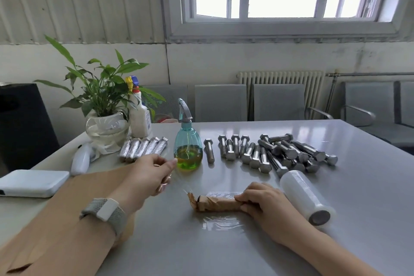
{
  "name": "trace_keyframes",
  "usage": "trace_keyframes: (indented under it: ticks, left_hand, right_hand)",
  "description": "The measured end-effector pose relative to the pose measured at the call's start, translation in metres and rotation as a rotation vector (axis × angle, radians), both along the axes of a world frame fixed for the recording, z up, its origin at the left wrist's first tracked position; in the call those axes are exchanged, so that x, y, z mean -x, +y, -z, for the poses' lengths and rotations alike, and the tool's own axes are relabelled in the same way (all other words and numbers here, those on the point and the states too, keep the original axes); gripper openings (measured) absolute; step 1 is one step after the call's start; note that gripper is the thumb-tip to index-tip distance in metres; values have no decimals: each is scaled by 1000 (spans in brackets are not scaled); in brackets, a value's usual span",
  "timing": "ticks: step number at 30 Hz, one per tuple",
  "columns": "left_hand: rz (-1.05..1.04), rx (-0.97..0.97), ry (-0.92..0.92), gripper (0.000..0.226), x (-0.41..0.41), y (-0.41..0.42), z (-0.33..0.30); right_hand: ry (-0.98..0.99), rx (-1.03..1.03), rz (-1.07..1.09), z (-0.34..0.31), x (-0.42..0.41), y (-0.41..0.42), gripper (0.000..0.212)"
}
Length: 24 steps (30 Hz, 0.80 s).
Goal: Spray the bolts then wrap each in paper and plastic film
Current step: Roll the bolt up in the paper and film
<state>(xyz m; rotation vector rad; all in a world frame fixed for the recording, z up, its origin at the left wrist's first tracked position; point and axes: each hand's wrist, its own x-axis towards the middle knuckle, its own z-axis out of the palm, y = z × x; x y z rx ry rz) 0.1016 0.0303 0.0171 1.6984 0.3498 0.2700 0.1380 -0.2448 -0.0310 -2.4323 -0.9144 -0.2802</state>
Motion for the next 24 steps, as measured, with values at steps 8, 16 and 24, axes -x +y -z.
trace_keyframes:
  ticks: [8, 16, 24]
  left_hand:
    - [223, 71, 123, 21, -27, -92, 5]
    - [359, -115, 287, 25, -36, -120, 14]
    - [464, -230, 356, 34, -38, -115, 13]
  right_hand:
    - [8, 26, -1, -1, 0, 1, 20]
    - [35, 29, -7, 2, -2, -1, 16]
    - [102, -25, 77, 6, -6, -2, 24]
